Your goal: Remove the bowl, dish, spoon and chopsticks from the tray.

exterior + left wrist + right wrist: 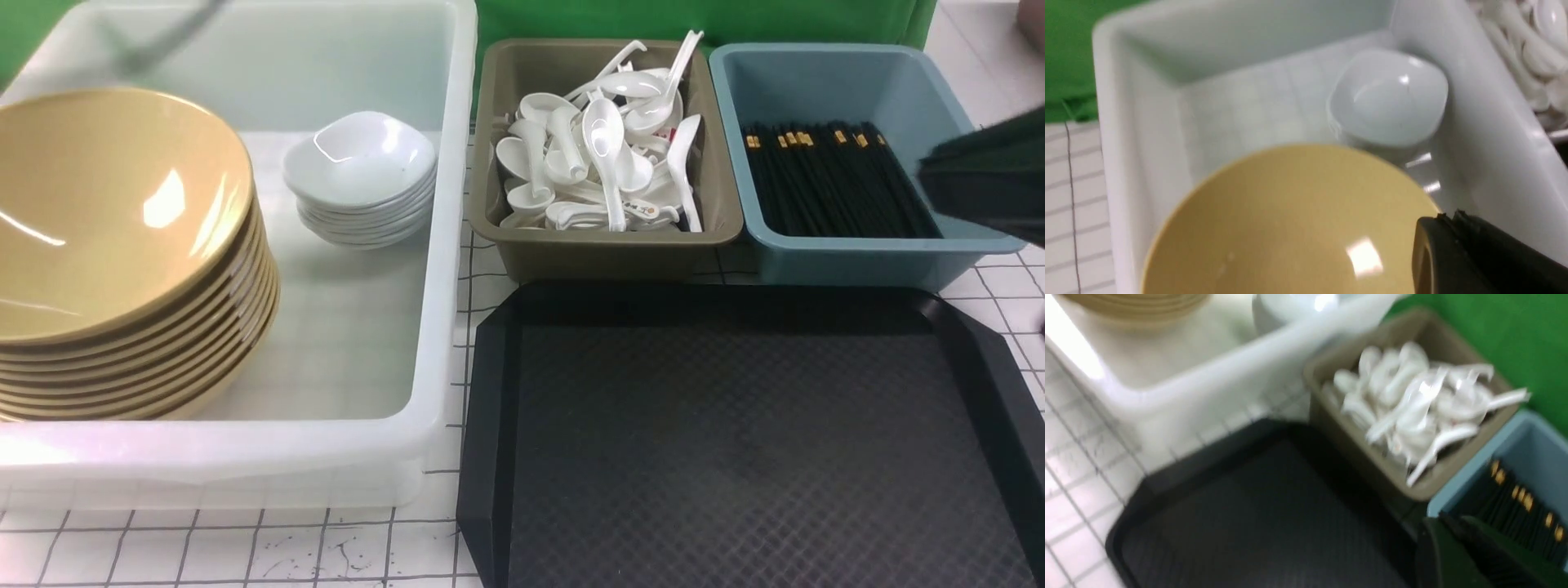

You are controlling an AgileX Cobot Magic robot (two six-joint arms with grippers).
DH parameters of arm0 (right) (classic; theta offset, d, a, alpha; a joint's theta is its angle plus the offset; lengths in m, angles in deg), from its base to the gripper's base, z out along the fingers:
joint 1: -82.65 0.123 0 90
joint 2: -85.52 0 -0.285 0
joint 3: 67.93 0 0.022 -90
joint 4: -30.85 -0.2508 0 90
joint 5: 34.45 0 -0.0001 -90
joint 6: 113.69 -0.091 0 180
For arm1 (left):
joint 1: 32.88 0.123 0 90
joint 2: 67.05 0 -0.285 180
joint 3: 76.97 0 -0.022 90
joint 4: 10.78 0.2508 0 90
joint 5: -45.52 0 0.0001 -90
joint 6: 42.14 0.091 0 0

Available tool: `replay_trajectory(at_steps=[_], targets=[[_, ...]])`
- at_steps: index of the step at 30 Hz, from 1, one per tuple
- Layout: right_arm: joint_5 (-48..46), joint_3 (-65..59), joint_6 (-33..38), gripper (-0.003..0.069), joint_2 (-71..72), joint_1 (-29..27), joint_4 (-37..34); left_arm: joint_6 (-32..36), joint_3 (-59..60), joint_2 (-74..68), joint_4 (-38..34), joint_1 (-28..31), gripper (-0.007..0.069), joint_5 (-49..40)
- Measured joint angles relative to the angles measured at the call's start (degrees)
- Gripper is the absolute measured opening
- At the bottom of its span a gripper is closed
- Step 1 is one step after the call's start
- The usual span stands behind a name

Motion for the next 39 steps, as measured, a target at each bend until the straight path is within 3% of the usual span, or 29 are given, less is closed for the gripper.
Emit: replay_trajectory(at_steps=[6, 10, 17, 26, 39], targets=[[7.4, -7.8, 0.0, 0.0088, 6.7, 0.0, -4.9, -1.4, 23.2, 16.8, -0.6, 0.0, -0.0007, 8.6], [16.2, -16.1, 1.9, 0.0088, 14.0, 0.0, -12.2, -2.3, 41.3, 33.9, -2.1, 0.0, -0.0007, 16.8], [26.7, -25.2, 2.3, 0.0088, 22.9, 0.0, -16.0, -5.1, 57.9, 52.5, -1.7, 0.0, -0.0006, 19.8], [29.9, -26.9, 2.1, 0.0094, 24.4, 0.0, -16.2, -5.4, 61.6, 62.3, -1.4, 0.0, -0.0006, 19.9], [29.8, -26.9, 2.1, 0.0108, 24.4, 0.0, -16.2, -5.4, 61.6, 62.9, -1.4, 0.0, -0.0006, 19.3]])
